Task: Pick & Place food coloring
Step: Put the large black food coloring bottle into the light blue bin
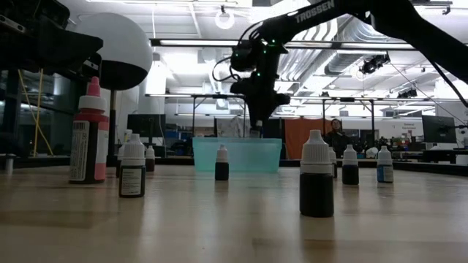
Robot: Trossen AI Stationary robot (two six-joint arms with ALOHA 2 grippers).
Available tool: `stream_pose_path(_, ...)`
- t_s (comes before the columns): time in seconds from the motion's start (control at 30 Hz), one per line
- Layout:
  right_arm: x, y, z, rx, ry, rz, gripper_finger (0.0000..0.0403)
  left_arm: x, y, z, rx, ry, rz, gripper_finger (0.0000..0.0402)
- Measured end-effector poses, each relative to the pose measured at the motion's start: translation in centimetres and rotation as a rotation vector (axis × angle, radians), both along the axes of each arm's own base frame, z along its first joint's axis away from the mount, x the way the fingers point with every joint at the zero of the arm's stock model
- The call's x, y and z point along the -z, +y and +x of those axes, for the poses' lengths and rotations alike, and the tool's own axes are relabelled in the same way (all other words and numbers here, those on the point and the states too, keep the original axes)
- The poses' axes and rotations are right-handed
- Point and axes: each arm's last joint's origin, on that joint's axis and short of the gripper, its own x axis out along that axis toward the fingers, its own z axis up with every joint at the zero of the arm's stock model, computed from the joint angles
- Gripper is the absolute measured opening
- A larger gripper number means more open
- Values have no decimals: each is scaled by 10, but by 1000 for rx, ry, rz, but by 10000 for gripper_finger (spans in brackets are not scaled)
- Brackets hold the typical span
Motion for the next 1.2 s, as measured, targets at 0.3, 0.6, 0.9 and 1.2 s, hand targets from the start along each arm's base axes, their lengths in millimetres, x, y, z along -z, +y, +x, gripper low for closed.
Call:
stream_pose_path(0.3, 1, -10, -8, -23, 41, -25, 114, 0, 0, 0, 0, 0, 0, 1)
stream_pose_path(0.6, 25, -11, -13, -120, 100, -5, 114, 0, 0, 0, 0, 0, 0, 1)
stream_pose_path(0.9, 29, -11, -13, -166, 105, -17, 125, 0, 0, 0, 0, 0, 0, 1)
stream_pose_path(1.2, 28, -14, -13, -182, 115, -53, 186, 0, 0, 0, 0, 0, 0, 1)
